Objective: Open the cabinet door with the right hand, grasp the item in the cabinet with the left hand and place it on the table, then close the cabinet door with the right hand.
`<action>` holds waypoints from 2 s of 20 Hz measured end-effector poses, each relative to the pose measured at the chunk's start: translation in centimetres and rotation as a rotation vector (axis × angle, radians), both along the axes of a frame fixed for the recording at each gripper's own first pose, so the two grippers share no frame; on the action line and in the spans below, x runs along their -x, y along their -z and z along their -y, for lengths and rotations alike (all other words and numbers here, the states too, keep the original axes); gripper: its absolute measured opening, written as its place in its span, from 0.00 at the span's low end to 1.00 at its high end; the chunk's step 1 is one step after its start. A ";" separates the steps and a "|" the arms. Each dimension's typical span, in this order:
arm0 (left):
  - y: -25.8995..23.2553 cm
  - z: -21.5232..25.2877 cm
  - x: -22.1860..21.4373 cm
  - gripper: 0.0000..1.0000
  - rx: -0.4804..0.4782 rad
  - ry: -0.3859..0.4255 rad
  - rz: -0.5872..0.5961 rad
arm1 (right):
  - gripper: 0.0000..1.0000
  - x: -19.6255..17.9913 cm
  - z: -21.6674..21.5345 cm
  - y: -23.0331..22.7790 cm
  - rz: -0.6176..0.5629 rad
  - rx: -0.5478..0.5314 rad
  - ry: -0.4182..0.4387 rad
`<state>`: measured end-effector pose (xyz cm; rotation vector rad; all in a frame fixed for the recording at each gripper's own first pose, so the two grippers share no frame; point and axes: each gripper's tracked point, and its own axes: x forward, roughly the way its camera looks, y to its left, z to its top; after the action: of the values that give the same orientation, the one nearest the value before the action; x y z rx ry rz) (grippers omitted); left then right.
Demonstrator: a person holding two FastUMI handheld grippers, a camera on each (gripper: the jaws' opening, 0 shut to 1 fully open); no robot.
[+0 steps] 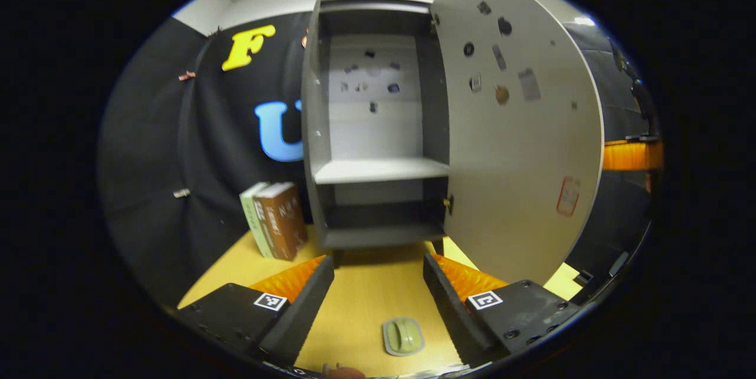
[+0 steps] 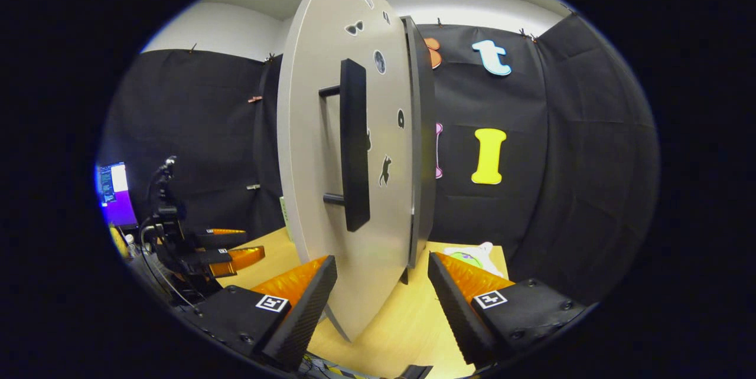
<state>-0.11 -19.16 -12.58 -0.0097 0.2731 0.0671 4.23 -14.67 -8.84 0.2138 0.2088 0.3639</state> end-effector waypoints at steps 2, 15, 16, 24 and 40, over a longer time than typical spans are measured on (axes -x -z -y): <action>-2.4 0.0 0.7 0.95 0.041 -0.020 0.045 | 0.94 -0.3 -0.5 -0.5 0.020 -0.034 -0.042; -4.8 -6.0 -2.0 0.96 0.013 0.203 0.112 | 0.97 -1.2 -10.1 -1.6 0.015 -0.052 0.062; -4.9 -7.0 -2.1 0.96 0.006 0.229 0.115 | 0.97 -1.5 -11.5 -1.6 0.021 -0.056 0.079; -6.2 -13.6 -0.5 0.95 -0.055 0.287 0.142 | 0.98 -5.0 -21.9 -3.8 0.045 -0.150 0.050; -8.0 -6.3 -0.5 0.94 0.051 0.258 0.198 | 0.97 -1.1 -12.1 -8.3 0.220 -0.003 0.310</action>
<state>0.44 -12.89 -4.61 -0.0319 0.0768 -0.1965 5.33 -2.54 -0.55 0.2042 -0.0430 0.0776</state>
